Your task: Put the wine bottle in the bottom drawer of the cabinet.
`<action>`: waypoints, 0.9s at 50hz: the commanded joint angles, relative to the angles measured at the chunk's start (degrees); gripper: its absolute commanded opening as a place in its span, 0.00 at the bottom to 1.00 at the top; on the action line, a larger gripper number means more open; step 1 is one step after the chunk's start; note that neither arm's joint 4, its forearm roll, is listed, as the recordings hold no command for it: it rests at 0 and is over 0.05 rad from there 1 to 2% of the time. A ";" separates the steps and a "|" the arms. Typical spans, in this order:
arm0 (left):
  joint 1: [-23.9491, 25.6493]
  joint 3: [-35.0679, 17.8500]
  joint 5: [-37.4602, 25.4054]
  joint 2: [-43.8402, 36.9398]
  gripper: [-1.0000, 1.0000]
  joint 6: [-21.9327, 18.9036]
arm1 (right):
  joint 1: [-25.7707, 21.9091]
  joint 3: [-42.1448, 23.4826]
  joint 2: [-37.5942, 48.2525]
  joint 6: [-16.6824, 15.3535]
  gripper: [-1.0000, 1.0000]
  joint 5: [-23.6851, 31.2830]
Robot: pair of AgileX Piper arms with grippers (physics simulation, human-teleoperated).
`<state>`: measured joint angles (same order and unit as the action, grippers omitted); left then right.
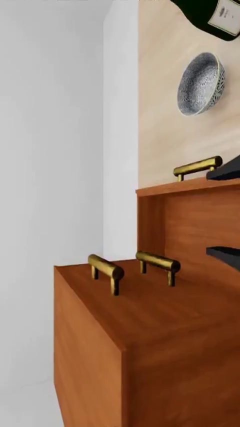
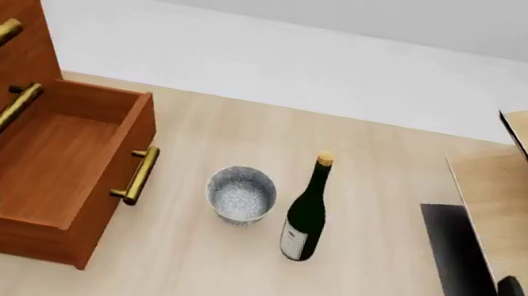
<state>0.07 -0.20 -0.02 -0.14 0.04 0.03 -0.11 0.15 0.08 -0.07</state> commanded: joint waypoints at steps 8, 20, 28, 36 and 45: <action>0.54 -3.31 -0.04 -2.44 1.00 -0.07 | -0.31 -1.16 0.01 0.45 1.00 0.19; 2.85 -14.77 -0.22 -14.36 1.00 -2.76 | -1.21 -1.53 0.33 0.71 1.00 0.20; 1.16 -22.35 -1.84 -25.28 1.00 -1.30 | -1.15 -1.59 0.12 1.82 1.00 0.69; 5.91 -30.57 -7.03 -34.87 1.00 -1.58 | -1.70 -0.71 0.68 2.34 1.00 0.37; 7.46 -40.12 -13.01 -42.46 1.00 -2.96 | -1.97 -0.57 1.23 2.70 1.00 0.25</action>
<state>5.62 -31.11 -7.94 -33.72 -2.29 -1.65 -0.94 0.90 2.25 0.25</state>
